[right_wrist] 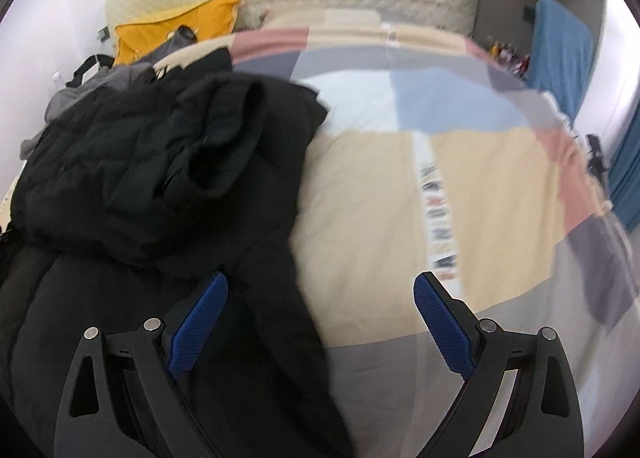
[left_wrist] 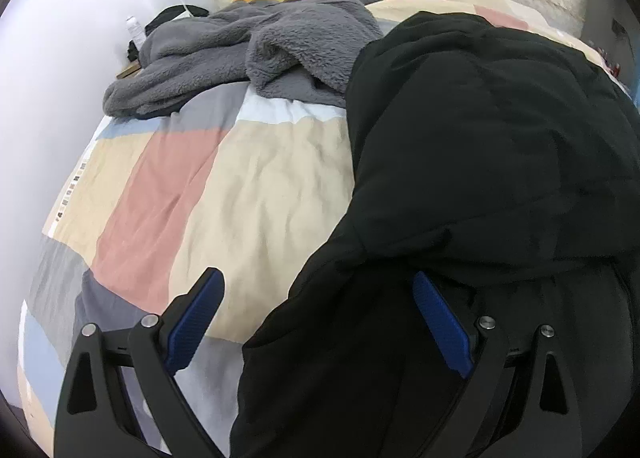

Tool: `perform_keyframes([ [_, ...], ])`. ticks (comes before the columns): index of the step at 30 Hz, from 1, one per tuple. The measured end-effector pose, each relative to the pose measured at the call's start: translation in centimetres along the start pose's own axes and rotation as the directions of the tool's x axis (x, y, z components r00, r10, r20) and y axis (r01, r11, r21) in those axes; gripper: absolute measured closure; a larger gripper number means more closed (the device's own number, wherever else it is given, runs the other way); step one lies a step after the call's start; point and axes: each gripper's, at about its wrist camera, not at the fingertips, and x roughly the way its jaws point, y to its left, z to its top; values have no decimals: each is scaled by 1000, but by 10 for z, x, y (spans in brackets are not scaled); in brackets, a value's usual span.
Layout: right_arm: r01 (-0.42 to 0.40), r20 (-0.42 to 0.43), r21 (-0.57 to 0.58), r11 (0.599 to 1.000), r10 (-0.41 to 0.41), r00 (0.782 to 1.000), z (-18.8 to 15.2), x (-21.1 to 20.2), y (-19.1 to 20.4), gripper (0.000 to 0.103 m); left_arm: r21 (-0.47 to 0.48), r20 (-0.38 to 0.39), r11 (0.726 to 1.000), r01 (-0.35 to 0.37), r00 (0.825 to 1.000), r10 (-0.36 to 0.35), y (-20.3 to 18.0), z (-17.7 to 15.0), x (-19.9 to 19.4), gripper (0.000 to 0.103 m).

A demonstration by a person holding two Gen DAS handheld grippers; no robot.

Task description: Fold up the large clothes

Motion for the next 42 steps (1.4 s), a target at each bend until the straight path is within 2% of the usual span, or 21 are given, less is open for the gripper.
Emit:
perform_keyframes([
  [4, 46, -37, -62, 997, -48, 998, -1, 17, 19, 8, -25, -18, 999, -28, 999, 27, -1, 4, 14, 7],
  [8, 84, -35, -47, 995, -86, 996, 0, 30, 20, 8, 5, -30, 998, -61, 998, 61, -12, 5, 28, 7],
  [12, 110, 42, -56, 992, -108, 993, 4, 26, 18, 8, 18, -8, 996, -84, 996, 85, -20, 8, 33, 7],
  [15, 124, 100, -18, 992, -121, 988, 12, 17, 10, 8, -9, 19, 995, -99, 995, 100, -19, 10, 32, 7],
  [19, 128, 150, -27, 991, -123, 981, 15, 9, 3, 6, -60, 44, 992, -112, 992, 114, -11, 11, 35, 7],
  [23, 103, 119, 13, 995, -104, 987, 16, 13, -6, 5, -166, 27, 979, -119, 992, 125, 7, 13, 42, 7],
  [26, 90, 63, 66, 994, -94, 994, 12, 12, -5, 5, -162, 38, 980, -112, 992, 120, 5, 12, 35, 9],
  [32, 117, 96, 55, 992, -122, 988, 7, -27, 9, 5, -175, 104, 984, -34, 993, 53, 6, 0, -6, 9],
  [35, 107, 131, 135, 985, -125, 983, 0, -61, 7, 5, -202, 161, 979, 33, 987, 0, 6, -6, -39, 9],
  [37, 68, 173, 195, 978, -102, 980, -6, -82, 5, 4, -200, 221, 973, 111, 973, -65, 4, -14, -67, 8],
  [39, 31, 222, 241, 970, -86, 971, -16, -106, 7, 4, -180, 272, 972, 148, 957, -96, -1, -22, -87, 8],
  [42, 24, 269, 231, 973, -87, 959, -30, -133, 17, 4, -157, 313, 971, 183, 941, -127, -7, -35, -114, 8],
])
